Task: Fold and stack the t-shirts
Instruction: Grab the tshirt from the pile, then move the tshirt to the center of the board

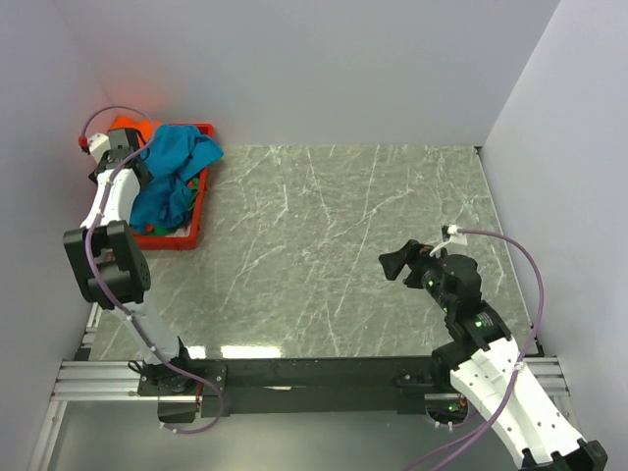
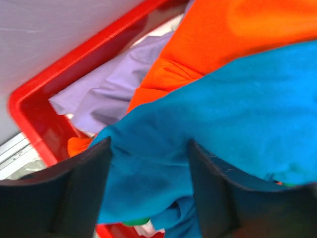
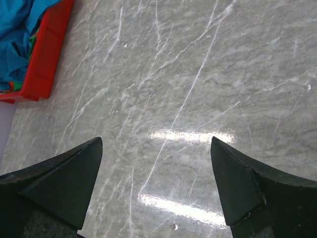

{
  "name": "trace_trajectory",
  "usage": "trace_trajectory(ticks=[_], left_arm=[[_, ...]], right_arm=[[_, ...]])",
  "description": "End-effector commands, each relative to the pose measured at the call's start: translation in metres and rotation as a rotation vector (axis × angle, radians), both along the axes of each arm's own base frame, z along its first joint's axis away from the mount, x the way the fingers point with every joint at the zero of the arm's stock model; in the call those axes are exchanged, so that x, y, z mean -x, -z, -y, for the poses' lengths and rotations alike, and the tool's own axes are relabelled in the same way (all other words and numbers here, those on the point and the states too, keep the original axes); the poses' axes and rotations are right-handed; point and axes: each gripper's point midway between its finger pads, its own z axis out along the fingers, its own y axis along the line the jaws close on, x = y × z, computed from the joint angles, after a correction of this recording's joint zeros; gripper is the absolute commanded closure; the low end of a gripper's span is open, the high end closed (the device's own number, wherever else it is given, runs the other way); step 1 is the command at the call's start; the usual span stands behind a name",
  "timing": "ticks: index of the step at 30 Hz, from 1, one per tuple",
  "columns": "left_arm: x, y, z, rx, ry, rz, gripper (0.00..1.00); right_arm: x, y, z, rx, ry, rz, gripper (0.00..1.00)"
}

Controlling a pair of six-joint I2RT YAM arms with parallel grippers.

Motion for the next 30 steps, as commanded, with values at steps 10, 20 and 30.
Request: trace_trajectory(ticks=[10,20,30], left_arm=[[-0.028,-0.041,0.01,0.029,0.098,0.104,0.99],[-0.01,-0.148,0.067,0.082,0.332,0.37,1.0],[0.022,-0.23,0.198,0.086,0.654,0.504,1.0]], right_arm=[[-0.005,-0.018,-0.003,-0.009,-0.021,0.066,0.05],[-0.008,-0.018,-0.003,0.004,-0.016,0.056,0.05],[-0.012,-0.05,-0.001,0.005,-0.001,0.085,0.05]])
